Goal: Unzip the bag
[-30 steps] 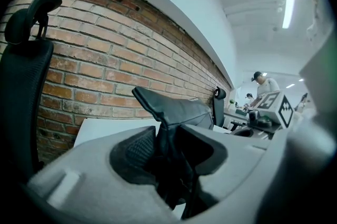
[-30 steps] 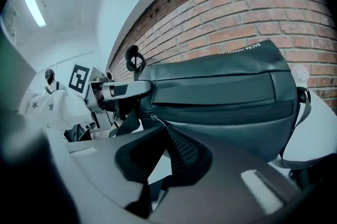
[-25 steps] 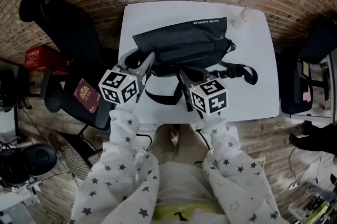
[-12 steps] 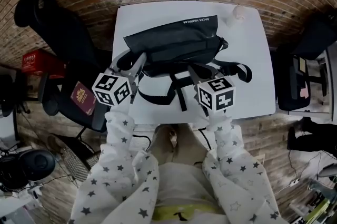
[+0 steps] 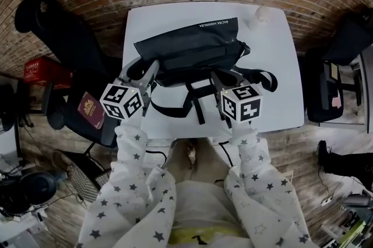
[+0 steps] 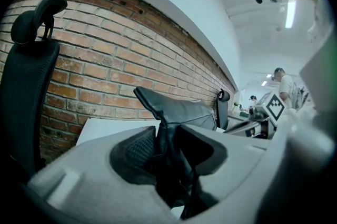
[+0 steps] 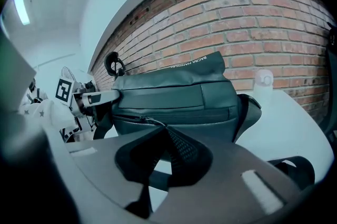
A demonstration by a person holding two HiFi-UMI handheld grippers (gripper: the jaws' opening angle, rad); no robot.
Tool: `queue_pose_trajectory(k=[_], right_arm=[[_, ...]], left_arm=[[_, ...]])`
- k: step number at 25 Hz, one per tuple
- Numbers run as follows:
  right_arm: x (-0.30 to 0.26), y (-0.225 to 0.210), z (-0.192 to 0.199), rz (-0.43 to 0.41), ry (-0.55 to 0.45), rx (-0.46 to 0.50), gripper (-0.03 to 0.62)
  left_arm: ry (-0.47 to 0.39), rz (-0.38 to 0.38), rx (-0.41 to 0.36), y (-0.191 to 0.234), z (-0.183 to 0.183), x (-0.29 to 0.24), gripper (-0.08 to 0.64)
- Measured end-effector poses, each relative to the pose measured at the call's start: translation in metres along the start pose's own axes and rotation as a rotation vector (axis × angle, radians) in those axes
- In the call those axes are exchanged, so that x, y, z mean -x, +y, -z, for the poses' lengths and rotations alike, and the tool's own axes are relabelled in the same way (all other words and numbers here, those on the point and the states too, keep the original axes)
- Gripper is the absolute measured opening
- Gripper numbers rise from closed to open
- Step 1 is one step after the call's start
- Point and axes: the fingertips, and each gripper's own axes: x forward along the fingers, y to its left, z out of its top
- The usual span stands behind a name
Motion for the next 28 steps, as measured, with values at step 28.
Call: queue_pose_trajectory(k=[28], right_arm=[[0.012,-0.042,-0.007,0.181,-0.035,-0.076,0.014]], left_arm=[[-0.015,-0.051,-0.001,0.011,0.0,0.007,0.143]])
